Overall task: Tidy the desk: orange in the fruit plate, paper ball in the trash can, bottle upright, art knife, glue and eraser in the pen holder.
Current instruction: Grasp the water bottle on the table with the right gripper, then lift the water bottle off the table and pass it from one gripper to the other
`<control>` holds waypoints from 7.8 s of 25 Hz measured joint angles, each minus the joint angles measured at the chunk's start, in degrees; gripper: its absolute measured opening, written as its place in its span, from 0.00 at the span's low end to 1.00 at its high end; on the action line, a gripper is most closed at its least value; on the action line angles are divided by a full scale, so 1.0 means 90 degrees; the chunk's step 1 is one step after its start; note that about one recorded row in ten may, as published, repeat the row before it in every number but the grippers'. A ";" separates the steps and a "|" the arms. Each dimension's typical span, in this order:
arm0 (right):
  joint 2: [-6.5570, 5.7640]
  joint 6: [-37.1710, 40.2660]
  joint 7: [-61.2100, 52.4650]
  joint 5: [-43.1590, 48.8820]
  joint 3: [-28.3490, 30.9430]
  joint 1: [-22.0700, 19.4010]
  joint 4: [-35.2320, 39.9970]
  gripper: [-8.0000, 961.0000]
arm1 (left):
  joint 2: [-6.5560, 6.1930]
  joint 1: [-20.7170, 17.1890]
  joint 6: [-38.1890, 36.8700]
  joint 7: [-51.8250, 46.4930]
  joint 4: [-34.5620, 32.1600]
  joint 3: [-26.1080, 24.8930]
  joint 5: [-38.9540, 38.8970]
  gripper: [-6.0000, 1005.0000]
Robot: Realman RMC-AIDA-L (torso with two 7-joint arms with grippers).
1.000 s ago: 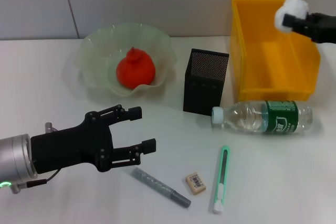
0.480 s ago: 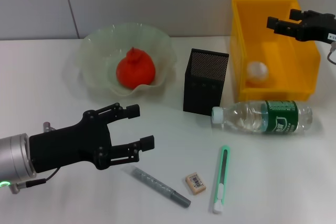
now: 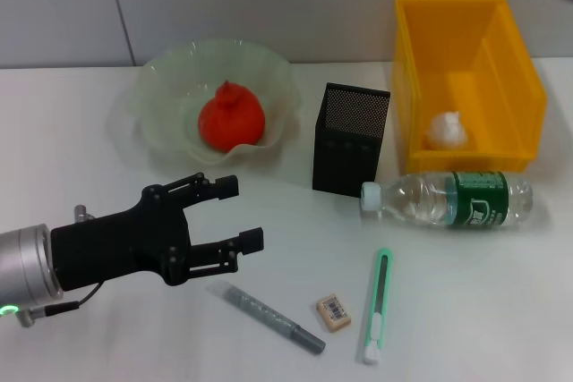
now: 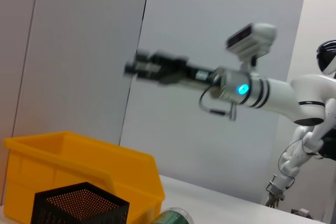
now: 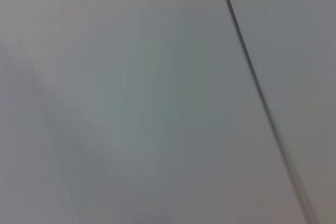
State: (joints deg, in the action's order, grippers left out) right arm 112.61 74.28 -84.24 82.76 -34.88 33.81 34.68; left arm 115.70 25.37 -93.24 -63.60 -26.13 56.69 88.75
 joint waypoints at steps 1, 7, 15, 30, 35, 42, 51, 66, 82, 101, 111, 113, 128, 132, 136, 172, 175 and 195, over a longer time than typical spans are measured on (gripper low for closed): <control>-0.0040 0.0477 0.0019 -0.0230 0.0037 -0.0068 0.0006 0.85 | 0.0002 0.0008 0.0001 0.0005 0.0000 0.0000 0.0000 0.81; -0.0654 0.2984 -0.0927 0.0154 -0.0192 -0.0170 0.0628 0.85 | 0.0005 0.0050 0.0082 -0.0002 -0.0001 0.0000 0.0041 0.80; -0.0894 0.3489 -0.2727 0.3858 -0.0960 0.0694 0.2583 0.85 | 0.0025 0.0062 0.0169 -0.0021 0.0003 0.0001 0.0039 0.80; 0.0223 0.2942 -0.3017 0.8241 -0.2638 0.1902 0.3420 0.85 | 0.0045 0.0083 0.0354 -0.0102 0.0003 0.0000 0.0026 0.80; 0.0440 0.2571 -0.2994 0.8612 -0.3047 0.1882 0.3392 0.85 | 0.0045 0.0090 0.0355 -0.0102 0.0003 0.0000 0.0009 0.80; 0.0603 0.1981 -0.2978 0.8890 -0.3471 0.1826 0.3055 0.85 | 0.0063 0.0091 0.0368 -0.0102 0.0003 0.0000 0.0001 0.79; 0.0691 0.1512 -0.2939 0.9056 -0.3689 0.1736 0.2935 0.85 | 0.0074 0.0091 0.0391 -0.0109 0.0003 0.0000 0.0001 0.79; 0.0705 0.1025 -0.2918 0.9077 -0.4114 0.1690 0.2647 0.85 | 0.0084 0.0128 0.0439 -0.0124 0.0003 -0.0086 -0.0018 0.78; 0.0710 0.1103 -0.2965 0.9022 -0.4308 0.1706 0.2474 0.85 | 0.0083 0.0159 0.0439 -0.0205 0.0003 -0.0088 -0.0019 0.78; 0.0730 0.1312 -0.2994 0.8931 -0.4309 0.1743 0.2224 0.85 | 0.0083 0.0179 0.0438 -0.0209 -0.0003 -0.0088 -0.0004 0.77; 0.0730 0.1253 -0.2992 0.8929 -0.4284 0.1859 0.1921 0.85 | 0.0084 0.0194 0.0443 -0.0209 -0.0006 -0.0088 -0.0003 0.77; 0.0730 0.1239 -0.2992 0.8929 -0.4284 0.1861 0.1906 0.85 | 0.0083 0.0210 0.0444 -0.0209 -0.0008 -0.0088 -0.0003 0.77; 0.0720 0.1016 -0.2985 0.8930 -0.4297 0.1946 0.1578 0.85 | 0.0083 0.0265 0.0513 -0.0262 -0.0033 -0.0088 -0.0009 0.76; 0.0720 0.0992 -0.2981 0.8930 -0.4296 0.1946 0.1570 0.85 | 0.0083 0.0274 0.0521 -0.0263 -0.0032 -0.0088 -0.0009 0.76; 0.0720 0.0922 -0.2981 0.8930 -0.4294 0.1993 0.1438 0.85 | 0.0083 0.0277 0.0521 -0.0266 -0.0027 -0.0088 -0.0009 0.76; 0.0684 0.1535 -0.2505 0.7476 -0.3438 0.1581 0.2777 0.79 | 0.0075 0.0209 0.0592 -0.0267 -0.0011 -0.0380 -0.0011 0.75; 0.0682 0.1550 -0.2258 0.6932 -0.3120 0.1401 0.2872 0.79 | 0.0074 0.0162 0.0581 -0.0267 -0.0003 -0.0577 -0.0013 0.75; 0.0678 0.1576 0.0262 0.2433 -0.1929 0.0131 0.2012 0.79 | 0.0278 0.0108 0.0325 -0.0581 0.0304 -0.1974 -0.0136 0.74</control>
State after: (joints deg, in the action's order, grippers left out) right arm 118.71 88.47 -81.88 104.66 -52.24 34.99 52.79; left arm 118.21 26.35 -90.32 -68.83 -23.39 38.92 87.53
